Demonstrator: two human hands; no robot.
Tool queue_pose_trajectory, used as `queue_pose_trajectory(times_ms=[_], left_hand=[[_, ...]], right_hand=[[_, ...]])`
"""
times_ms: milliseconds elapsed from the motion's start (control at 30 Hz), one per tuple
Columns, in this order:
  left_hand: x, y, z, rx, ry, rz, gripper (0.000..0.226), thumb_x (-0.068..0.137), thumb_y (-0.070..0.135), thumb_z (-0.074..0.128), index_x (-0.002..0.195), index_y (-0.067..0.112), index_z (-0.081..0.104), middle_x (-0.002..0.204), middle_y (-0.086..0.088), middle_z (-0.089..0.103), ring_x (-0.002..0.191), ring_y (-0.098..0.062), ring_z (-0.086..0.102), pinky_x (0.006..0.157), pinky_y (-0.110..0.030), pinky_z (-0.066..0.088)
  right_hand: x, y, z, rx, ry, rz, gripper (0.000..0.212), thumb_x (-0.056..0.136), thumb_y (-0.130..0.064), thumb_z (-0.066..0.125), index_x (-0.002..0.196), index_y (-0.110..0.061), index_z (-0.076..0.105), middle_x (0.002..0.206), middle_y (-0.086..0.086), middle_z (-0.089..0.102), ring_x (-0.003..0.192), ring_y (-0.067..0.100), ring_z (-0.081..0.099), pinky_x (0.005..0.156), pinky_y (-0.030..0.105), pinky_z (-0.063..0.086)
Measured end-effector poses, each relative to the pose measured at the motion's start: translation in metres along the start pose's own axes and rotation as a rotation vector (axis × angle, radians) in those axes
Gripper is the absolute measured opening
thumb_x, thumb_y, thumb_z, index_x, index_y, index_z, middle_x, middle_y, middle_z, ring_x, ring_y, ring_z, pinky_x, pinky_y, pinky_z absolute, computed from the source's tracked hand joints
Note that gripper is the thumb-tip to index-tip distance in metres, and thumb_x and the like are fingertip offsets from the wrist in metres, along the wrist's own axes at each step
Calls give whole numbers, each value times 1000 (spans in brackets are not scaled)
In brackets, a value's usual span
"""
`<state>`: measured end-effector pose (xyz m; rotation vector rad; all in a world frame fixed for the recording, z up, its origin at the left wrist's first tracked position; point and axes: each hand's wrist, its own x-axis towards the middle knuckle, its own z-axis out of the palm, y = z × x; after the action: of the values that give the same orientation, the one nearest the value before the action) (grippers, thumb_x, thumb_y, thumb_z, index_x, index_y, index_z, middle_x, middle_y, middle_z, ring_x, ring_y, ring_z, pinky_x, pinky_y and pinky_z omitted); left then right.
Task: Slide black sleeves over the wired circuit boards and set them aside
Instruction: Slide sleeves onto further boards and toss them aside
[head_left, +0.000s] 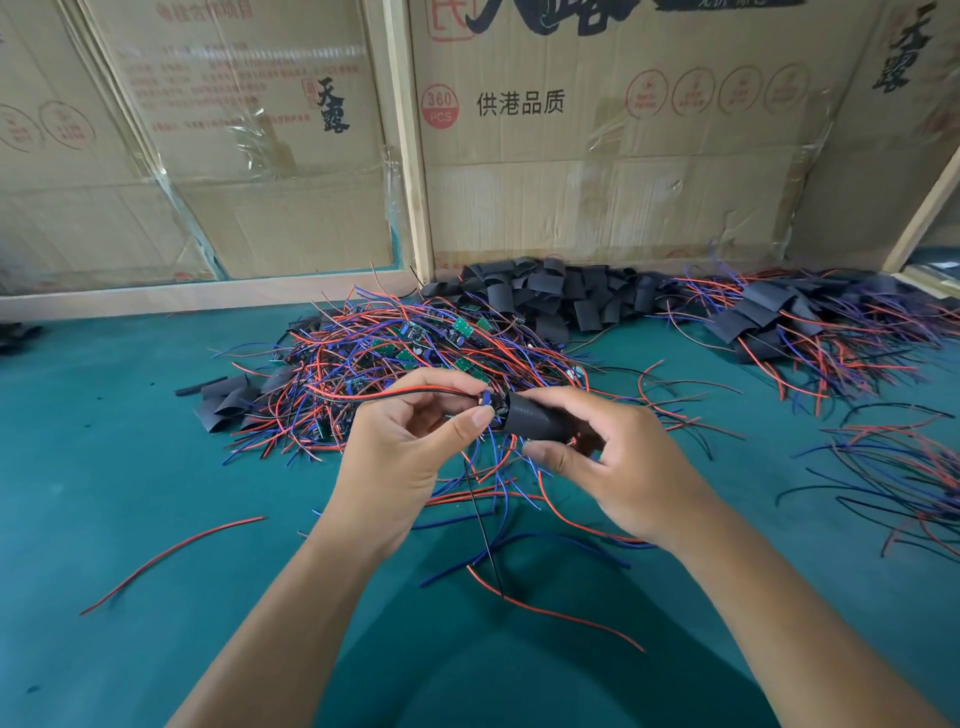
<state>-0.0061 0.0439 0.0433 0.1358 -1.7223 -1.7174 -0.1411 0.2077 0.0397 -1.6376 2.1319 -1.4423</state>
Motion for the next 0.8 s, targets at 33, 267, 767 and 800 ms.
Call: queue_pose_trajectory(times_ms=[33, 267, 767, 800], left_hand=[[0, 0, 0, -15, 4, -5, 18, 78, 21, 83, 93, 19, 75, 88, -3, 73, 79, -11, 64, 74, -18, 50], [0, 0, -1, -74, -10, -24, 19, 75, 21, 82, 92, 18, 75, 87, -3, 72, 81, -12, 66, 76, -19, 51], [-1, 5, -1, -19, -35, -8, 15, 79, 17, 79, 93, 15, 74, 87, -4, 74, 80, -12, 66, 75, -18, 51], [-1, 5, -1, 5, -48, -3, 15, 80, 14, 78, 94, 12, 73, 87, -4, 74, 80, -12, 66, 75, -17, 51]], right_hand=[[0, 0, 0, -3, 0, 3, 35, 89, -47, 67, 123, -37, 63, 100, -29, 67, 86, -2, 62, 75, 7, 40], [0, 1, 2, 10, -2, 14, 34, 88, -48, 69, 121, -41, 61, 101, -24, 69, 91, 2, 65, 78, 11, 43], [-1, 0, 2, 40, -10, 49, 37, 85, -55, 66, 120, -42, 60, 101, -12, 73, 88, 14, 67, 83, 34, 51], [-1, 0, 3, 40, -8, 47, 36, 86, -53, 66, 119, -41, 60, 101, -11, 73, 89, 14, 67, 83, 34, 51]])
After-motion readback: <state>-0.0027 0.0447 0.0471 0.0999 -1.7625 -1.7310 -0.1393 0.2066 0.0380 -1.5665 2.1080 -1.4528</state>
